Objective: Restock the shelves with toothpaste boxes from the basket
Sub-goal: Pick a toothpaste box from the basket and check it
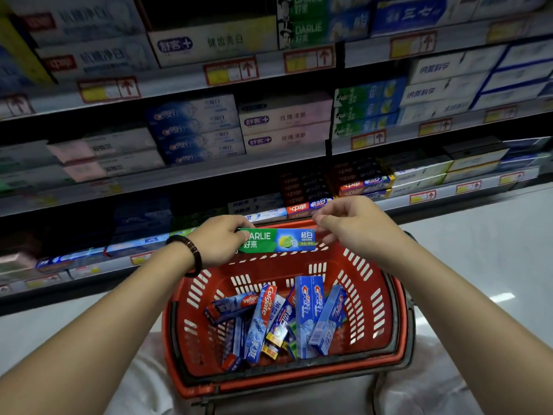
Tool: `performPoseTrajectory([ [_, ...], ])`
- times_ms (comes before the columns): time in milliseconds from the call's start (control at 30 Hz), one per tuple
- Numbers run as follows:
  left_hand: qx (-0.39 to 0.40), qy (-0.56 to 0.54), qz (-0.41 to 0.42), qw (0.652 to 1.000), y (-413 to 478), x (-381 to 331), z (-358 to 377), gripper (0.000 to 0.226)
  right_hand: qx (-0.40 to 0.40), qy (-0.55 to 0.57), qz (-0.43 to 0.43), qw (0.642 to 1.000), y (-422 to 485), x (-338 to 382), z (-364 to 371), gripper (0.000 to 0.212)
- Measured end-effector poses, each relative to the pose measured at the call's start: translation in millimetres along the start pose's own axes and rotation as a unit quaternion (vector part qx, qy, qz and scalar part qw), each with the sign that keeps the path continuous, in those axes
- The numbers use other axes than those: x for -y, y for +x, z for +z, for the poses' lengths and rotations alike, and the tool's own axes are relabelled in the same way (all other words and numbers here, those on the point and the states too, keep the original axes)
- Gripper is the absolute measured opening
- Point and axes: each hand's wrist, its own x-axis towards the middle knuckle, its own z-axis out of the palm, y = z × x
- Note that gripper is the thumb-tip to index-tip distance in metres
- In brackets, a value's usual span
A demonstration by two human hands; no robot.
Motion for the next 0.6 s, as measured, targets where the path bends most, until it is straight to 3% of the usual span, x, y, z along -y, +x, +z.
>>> performPoseTrajectory([
  [133, -0.021, -0.061, 0.003, 0.998, -5.0, -5.5, -12.6, 0.022, -0.028, -0.028, 0.0, 0.999, 5.6, -4.2, -10.0, 0.006],
  [467, -0.017, -0.216, 0.011, 0.976, -11.0, -5.7, -19.2, 0.024, -0.014, -0.079, -0.018, 0.997, 11.2, -13.0, -11.5, 0.062],
  [600, -0.009, -0.247, 0.02, 0.969, -12.1, -8.3, -21.7, 0.026, -0.023, -0.053, -0.031, 0.998, 9.5, -9.6, -12.8, 0.062],
])
